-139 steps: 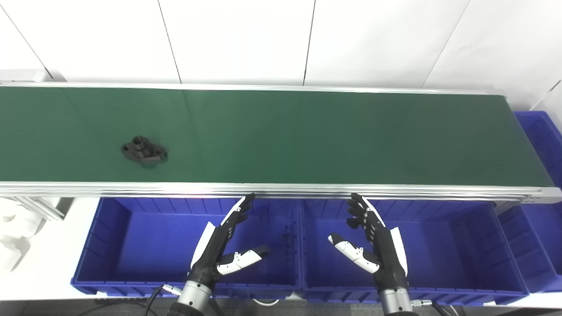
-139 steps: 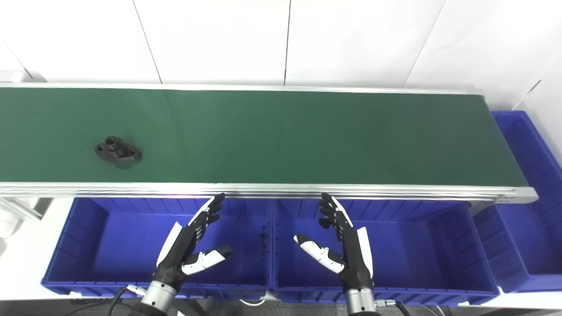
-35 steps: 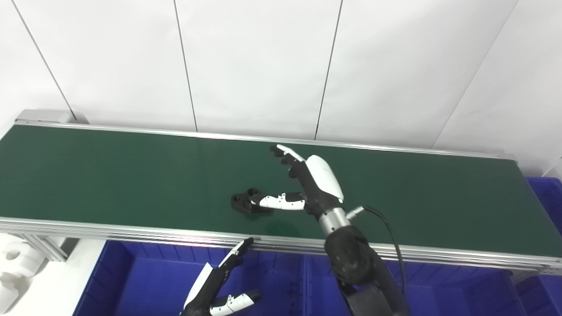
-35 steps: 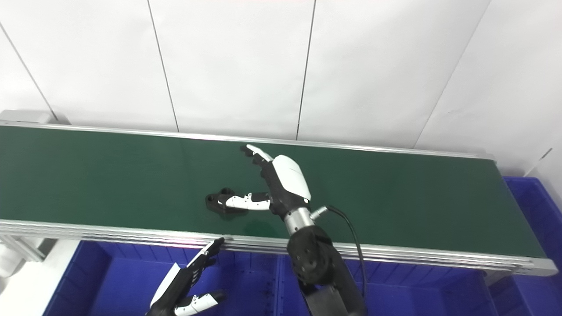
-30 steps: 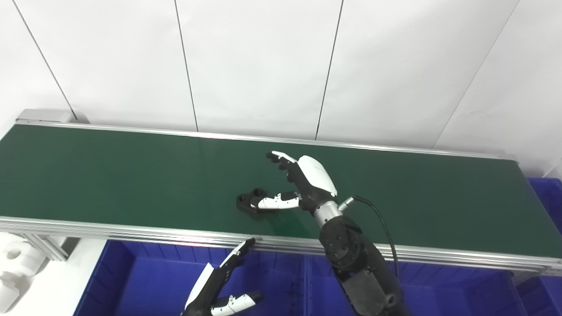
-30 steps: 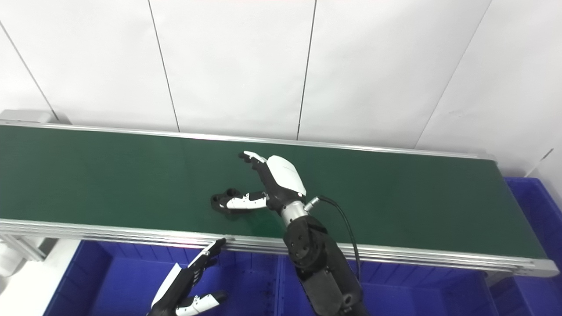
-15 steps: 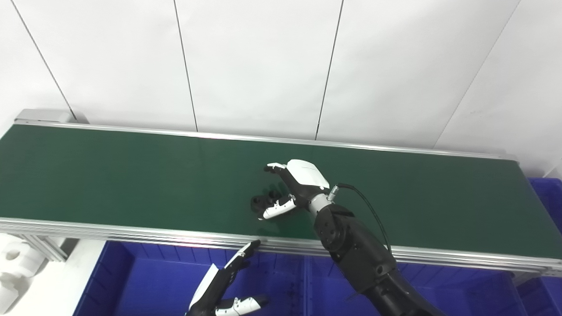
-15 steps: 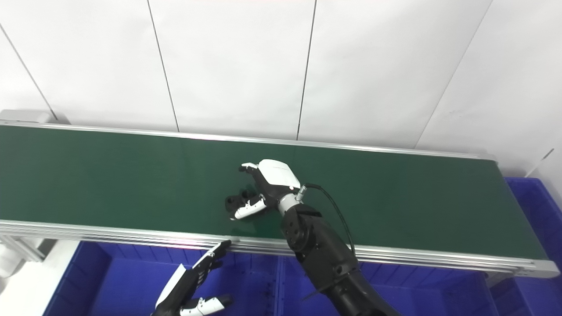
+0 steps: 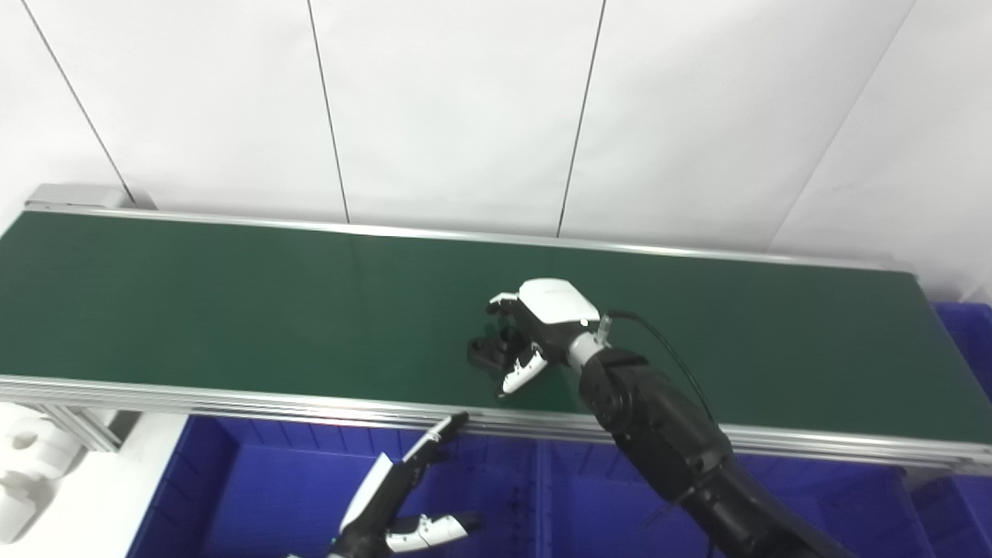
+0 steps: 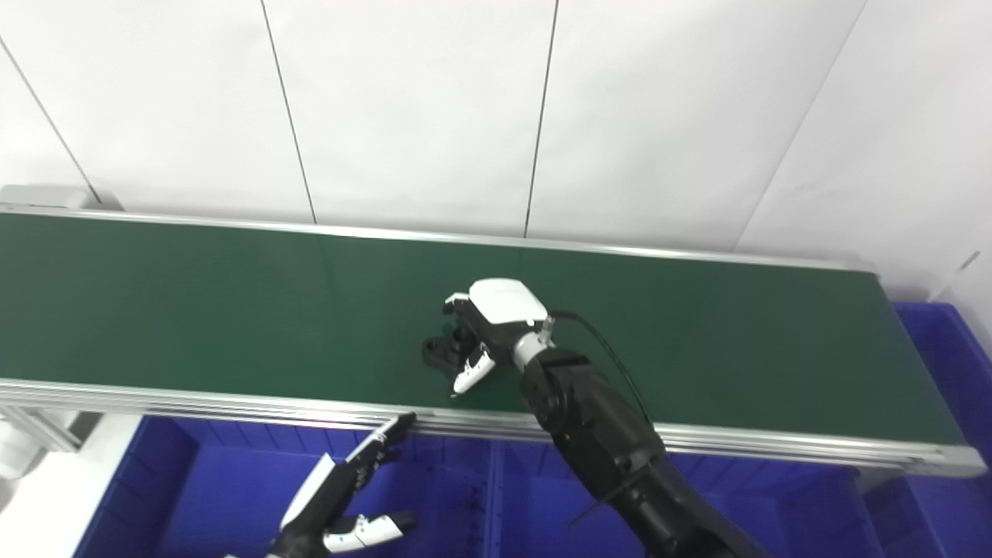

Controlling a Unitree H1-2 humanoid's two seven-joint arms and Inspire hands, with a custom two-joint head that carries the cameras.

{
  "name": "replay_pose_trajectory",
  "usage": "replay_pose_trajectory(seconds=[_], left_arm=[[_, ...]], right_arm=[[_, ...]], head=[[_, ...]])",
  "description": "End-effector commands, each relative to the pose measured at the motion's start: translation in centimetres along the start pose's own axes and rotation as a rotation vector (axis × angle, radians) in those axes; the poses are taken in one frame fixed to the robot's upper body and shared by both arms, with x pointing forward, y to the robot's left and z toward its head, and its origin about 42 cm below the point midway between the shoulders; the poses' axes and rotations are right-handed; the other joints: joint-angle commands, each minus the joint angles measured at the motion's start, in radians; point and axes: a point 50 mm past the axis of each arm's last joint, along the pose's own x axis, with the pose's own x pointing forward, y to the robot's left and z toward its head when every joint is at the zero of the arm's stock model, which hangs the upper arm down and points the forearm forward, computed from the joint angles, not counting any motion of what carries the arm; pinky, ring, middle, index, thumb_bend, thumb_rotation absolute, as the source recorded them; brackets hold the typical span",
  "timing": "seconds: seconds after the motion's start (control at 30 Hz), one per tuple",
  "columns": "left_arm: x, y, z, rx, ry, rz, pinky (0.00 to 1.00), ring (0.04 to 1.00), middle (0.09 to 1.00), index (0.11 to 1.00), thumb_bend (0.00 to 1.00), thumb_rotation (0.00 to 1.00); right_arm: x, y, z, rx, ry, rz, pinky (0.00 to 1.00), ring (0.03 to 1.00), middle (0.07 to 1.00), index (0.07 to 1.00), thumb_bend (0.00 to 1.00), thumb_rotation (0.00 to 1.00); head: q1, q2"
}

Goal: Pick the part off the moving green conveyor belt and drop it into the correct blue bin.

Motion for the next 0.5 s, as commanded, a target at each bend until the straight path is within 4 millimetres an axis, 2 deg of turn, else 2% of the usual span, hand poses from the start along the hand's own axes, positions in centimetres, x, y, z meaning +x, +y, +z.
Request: replay_pose_trajectory(seconds=[0.0, 0.03, 0.1, 0.13, 0.23, 0.33, 0.47], left_arm=[[0.9, 0.4, 1.4, -0.002, -0.085, 0.014, 0.89, 0.948, 0.963, 0.929, 0.64, 0.60], [0.9, 0.4, 1.5, -0.005, -0.087, 0.016, 0.89, 0.948, 0.963, 0.930, 0.64, 0.60], [0.9, 0.4, 1.6, -0.009, -0.091, 0.020, 0.89, 0.946, 0.962, 0.930, 0.63, 0.59], [0.9, 0.4, 1.7, -0.011, -0.092, 0.021, 0.89, 0.947, 0.963, 0.931, 0.63, 0.59], [0.9, 0.4, 1.7, -0.015, -0.093, 0.030, 0.89, 0.949, 0.962, 0.926, 0.63, 0.59], [1.0, 0.5, 1.7, -0.015, -0.092, 0.030, 0.89, 0.949, 0.961, 0.926, 0.62, 0.59], [1.0, 0.6, 1.7, -0.017, -0.083, 0.030, 0.89, 0.953, 0.963, 0.927, 0.63, 0.59]], right_arm=[[-0.4, 0.4, -0.6, -0.033, 0.032, 0.007, 0.38, 0.450, 0.526, 0.714, 0.62, 0.02], [-0.5, 0.6, -0.6, -0.046, 0.033, 0.003, 0.34, 0.409, 0.503, 0.698, 0.59, 0.01], [-0.8, 1.1, -0.5, -0.064, 0.030, 0.000, 0.31, 0.410, 0.446, 0.560, 0.53, 0.00], [-0.9, 1.3, -0.5, -0.069, 0.028, -0.001, 0.30, 0.404, 0.438, 0.538, 0.53, 0.00], [-1.2, 2.1, -0.5, -0.080, 0.004, -0.024, 0.28, 0.384, 0.428, 0.526, 0.52, 0.00], [-1.4, 2.3, -0.3, -0.083, -0.007, -0.042, 0.30, 0.383, 0.486, 0.543, 0.51, 0.00], [-1.4, 2.3, -0.2, -0.087, -0.017, -0.063, 0.29, 0.372, 0.478, 0.551, 0.51, 0.00]], head=[[-0.001, 0.005], [-0.005, 0.013], [-0.003, 0.016], [-0.003, 0.016], [-0.002, 0.019], [-0.004, 0.023], [-0.007, 0.022]])
